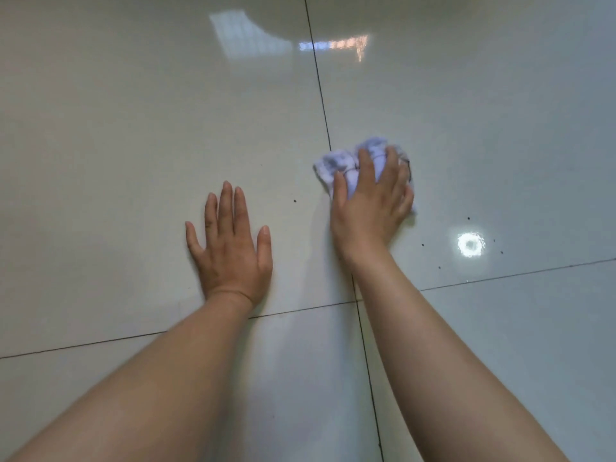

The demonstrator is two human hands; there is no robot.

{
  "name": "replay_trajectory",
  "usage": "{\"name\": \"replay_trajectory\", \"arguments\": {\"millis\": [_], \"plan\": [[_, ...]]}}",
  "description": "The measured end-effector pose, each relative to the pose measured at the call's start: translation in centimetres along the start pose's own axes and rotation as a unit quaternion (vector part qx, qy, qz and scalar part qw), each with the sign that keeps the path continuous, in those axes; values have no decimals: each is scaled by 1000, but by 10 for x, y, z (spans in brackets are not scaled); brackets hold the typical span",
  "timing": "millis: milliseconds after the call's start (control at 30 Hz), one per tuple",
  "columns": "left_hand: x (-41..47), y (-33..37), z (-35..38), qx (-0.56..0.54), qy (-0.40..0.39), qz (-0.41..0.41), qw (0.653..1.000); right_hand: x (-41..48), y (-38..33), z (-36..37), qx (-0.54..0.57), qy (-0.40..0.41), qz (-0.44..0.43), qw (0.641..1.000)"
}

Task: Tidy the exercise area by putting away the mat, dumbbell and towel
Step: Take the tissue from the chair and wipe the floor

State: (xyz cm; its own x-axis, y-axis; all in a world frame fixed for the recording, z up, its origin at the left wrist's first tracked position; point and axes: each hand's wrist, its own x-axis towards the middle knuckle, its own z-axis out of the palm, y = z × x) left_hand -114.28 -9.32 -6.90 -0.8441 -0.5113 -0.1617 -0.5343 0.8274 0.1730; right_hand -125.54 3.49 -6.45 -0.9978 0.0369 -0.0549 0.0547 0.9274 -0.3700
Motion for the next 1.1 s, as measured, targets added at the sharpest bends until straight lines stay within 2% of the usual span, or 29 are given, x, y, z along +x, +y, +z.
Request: {"name": "replay_trajectory", "arguments": {"millis": [200,333,400,433,533,567,600,667,733,800,900,1000,1100], "plan": [[0,-1,-1,7,-3,-3,1000,42,-25,5,-9,-8,-20,1000],[0,1,-2,4,3,-6,1000,12,-4,1,-20,-32,-155,987],[0,1,-2,2,2,-8,1000,3,15,-4,-31,-38,-190,981],[0,0,-2,1,-3,-9,1000,4,24,-7,-31,-29,-172,984],[0,1,-2,5,-10,-4,1000,16,43,-16,-16,25,-20,999],[0,1,-3,6,-12,-6,1000,17,42,-16,-12,26,5,1000],[-1,0,-4,7,-15,-6,1000,14,40,-16,-12,22,-5,1000],[-1,2,-8,0,-19,7,1000,2,43,-19,-22,-7,-79,997],[-2,10,-15,-3,-30,82,996,-15,61,-27,-29,-58,-120,991],[3,39,-22,-14,-25,165,986,-28,94,-39,-35,-45,-88,994],[29,113,-20,-47,-47,230,971,-23,128,-54,-25,2,-7,1000],[49,178,-1,-47,-62,221,972,3,144,-60,-25,19,11,999],[53,194,19,-20,-25,181,983,42,157,-61,-34,34,36,998]]}}
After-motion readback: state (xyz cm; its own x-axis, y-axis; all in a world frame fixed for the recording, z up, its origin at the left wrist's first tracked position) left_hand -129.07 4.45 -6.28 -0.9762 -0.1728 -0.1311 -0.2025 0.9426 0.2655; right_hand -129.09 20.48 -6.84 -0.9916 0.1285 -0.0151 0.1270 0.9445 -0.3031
